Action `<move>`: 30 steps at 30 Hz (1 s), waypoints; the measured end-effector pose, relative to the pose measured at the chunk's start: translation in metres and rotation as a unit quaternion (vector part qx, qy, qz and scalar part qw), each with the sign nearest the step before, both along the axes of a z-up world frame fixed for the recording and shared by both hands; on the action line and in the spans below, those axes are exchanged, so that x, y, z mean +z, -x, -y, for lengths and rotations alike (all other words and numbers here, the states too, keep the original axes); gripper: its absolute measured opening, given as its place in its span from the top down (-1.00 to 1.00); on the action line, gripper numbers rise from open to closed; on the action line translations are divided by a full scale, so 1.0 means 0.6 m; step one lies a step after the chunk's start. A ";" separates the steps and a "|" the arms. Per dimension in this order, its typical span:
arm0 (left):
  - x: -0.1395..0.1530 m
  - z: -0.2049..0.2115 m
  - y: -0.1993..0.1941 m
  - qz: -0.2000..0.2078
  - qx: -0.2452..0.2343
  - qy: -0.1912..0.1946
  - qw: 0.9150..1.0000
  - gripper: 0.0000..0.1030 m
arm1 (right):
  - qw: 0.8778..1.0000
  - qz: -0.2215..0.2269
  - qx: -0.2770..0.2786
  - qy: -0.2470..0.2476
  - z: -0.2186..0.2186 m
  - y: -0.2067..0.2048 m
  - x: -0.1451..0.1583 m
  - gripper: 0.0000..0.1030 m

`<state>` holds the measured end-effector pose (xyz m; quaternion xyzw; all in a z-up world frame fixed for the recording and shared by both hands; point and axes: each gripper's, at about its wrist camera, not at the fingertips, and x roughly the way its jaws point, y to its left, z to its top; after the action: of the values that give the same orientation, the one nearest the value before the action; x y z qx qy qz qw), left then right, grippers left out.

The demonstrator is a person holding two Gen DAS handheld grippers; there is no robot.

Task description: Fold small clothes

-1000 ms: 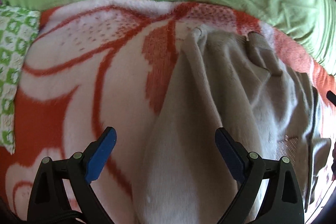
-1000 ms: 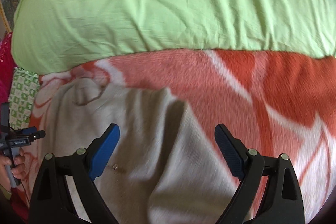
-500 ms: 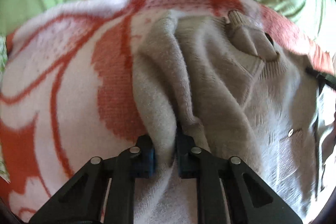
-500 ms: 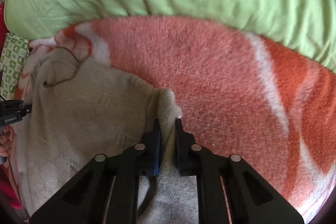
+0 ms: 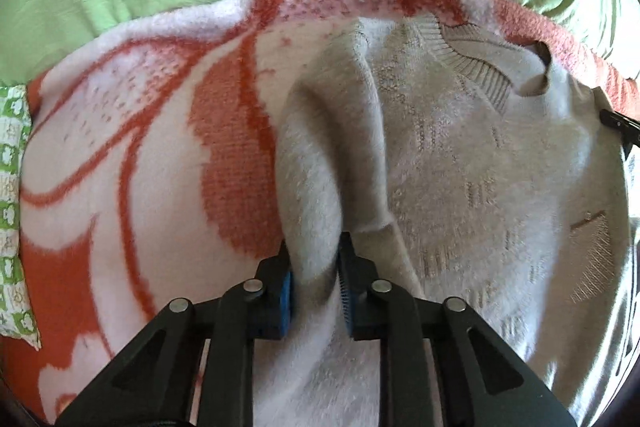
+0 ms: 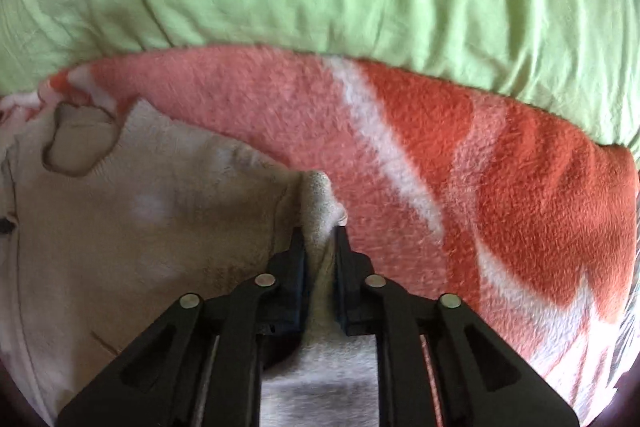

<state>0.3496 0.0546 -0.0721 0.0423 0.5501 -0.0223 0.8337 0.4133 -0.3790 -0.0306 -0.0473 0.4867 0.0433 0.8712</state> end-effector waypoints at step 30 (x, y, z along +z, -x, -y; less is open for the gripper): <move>0.019 0.139 0.340 -0.063 -0.029 -0.023 0.997 0.95 | 0.994 -0.057 -0.003 -0.091 0.066 0.553 -0.145 0.17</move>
<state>0.1458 -0.0291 -0.0606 0.0759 0.6008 -0.0367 0.7949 0.0816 -0.4188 -0.1175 0.0365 0.5295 0.0877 0.8430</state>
